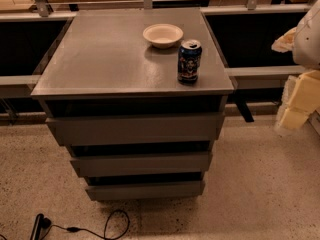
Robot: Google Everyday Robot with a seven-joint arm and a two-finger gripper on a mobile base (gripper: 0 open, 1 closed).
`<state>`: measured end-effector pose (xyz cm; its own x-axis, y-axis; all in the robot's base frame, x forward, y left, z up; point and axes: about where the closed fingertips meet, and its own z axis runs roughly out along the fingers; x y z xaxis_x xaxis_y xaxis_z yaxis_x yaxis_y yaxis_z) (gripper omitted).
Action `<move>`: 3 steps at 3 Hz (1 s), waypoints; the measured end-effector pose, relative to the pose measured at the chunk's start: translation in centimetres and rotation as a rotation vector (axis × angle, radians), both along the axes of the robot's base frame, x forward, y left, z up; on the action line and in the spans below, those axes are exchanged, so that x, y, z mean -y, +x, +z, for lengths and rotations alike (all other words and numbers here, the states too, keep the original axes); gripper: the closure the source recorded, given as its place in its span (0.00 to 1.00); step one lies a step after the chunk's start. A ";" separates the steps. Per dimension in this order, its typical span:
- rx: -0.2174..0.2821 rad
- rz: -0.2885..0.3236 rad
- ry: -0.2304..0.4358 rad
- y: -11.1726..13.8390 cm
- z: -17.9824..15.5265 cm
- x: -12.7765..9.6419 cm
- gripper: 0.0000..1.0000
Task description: Open middle drawer
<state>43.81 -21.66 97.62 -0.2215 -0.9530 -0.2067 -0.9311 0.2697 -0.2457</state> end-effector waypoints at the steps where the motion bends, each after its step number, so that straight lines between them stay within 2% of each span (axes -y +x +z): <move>1: 0.000 0.000 0.000 0.0 0.0 0.0 0.00; 2: -0.007 0.006 0.008 0.3 0.0 0.0 0.00; 3: -0.042 0.036 0.105 0.2 -3.6 -2.4 0.00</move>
Offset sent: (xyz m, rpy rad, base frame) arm 0.0065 -0.0024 -0.0048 0.0162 0.0412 0.0143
